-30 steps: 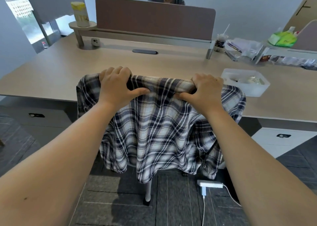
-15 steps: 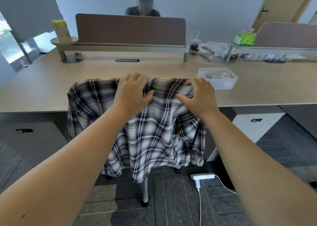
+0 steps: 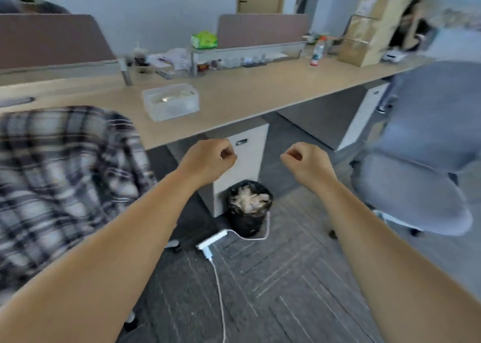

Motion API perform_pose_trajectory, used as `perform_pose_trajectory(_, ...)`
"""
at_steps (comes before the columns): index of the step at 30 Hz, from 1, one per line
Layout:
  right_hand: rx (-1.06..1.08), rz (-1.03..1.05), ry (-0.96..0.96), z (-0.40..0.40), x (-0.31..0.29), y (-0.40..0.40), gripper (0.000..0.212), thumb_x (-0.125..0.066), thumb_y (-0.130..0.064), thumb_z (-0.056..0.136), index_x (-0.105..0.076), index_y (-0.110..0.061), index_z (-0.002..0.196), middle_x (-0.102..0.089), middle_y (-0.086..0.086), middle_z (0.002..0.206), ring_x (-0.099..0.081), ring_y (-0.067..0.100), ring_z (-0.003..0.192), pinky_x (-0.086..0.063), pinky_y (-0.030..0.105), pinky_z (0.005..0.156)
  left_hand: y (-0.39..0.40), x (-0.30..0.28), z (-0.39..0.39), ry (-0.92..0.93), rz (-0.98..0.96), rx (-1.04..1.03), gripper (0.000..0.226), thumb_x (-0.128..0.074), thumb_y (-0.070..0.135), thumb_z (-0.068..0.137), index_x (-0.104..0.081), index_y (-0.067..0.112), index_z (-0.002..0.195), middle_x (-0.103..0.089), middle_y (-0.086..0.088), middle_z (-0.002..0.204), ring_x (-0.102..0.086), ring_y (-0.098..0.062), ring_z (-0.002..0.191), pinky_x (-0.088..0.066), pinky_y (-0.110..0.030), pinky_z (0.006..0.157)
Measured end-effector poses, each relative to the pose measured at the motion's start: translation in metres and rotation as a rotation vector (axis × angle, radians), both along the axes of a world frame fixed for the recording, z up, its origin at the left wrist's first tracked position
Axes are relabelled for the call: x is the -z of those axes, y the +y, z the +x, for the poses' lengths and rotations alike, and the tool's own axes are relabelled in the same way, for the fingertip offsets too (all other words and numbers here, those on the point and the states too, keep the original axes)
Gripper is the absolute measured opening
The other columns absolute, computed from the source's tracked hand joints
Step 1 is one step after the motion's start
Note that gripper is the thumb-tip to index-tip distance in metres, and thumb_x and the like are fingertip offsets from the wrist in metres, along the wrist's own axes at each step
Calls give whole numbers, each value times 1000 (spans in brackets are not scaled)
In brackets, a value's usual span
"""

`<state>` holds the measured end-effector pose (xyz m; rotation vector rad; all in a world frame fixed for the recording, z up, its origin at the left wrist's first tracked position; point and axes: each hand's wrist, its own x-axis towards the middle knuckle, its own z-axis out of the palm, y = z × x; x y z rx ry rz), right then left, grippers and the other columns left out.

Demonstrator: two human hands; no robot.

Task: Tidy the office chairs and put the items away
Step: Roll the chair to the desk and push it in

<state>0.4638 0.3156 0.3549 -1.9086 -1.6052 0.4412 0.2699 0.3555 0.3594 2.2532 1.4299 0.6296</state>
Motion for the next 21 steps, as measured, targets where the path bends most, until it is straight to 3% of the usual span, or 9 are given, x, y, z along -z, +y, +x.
perform_pose_trajectory(4, 170, 7, 3, 112, 3, -39, 18, -53, -25, 86, -64, -11, 83, -56, 0, 75, -50, 16, 77, -33, 24, 66, -9, 6, 112, -40, 7, 99, 19, -51, 20, 87, -65, 8, 93, -68, -8, 99, -60, -26, 94, -43, -31, 78)
perform_pose_trajectory(9, 381, -21, 37, 223, 5, -88, 24, -51, -19, 85, -51, -15, 61, -53, -3, 62, -46, 13, 60, -33, 21, 50, -22, 14, 235, -41, -49, 269, 16, -52, 24, 86, -63, 13, 89, -61, 1, 87, -59, -21, 88, -42, -29, 74)
perform_pose_trajectory(12, 511, -9, 113, 274, 8, -108, 23, -51, -20, 84, -61, 1, 81, -63, 12, 78, -51, 19, 71, -39, 26, 57, -26, 15, 293, -41, -70, 362, 17, -51, 25, 87, -62, 13, 91, -63, 2, 89, -59, -19, 88, -43, -30, 74)
perform_pose_trajectory(16, 635, 24, 194, 330, 15, -119, 26, -52, -20, 84, -63, 3, 91, -68, 20, 91, -53, 21, 77, -51, 37, 74, -21, 18, 360, -28, -102, 442, 18, -50, 24, 88, -63, 12, 93, -63, 1, 89, -59, -20, 88, -43, -31, 73)
perform_pose_trajectory(21, 730, 13, 208, 402, 25, -107, 26, -50, -18, 84, -64, 3, 93, -68, 22, 99, -56, 26, 81, -44, 34, 71, 6, 26, 444, -17, -150, 501, 19, -49, 22, 88, -63, 10, 95, -61, 2, 89, -61, -22, 90, -46, -35, 78)
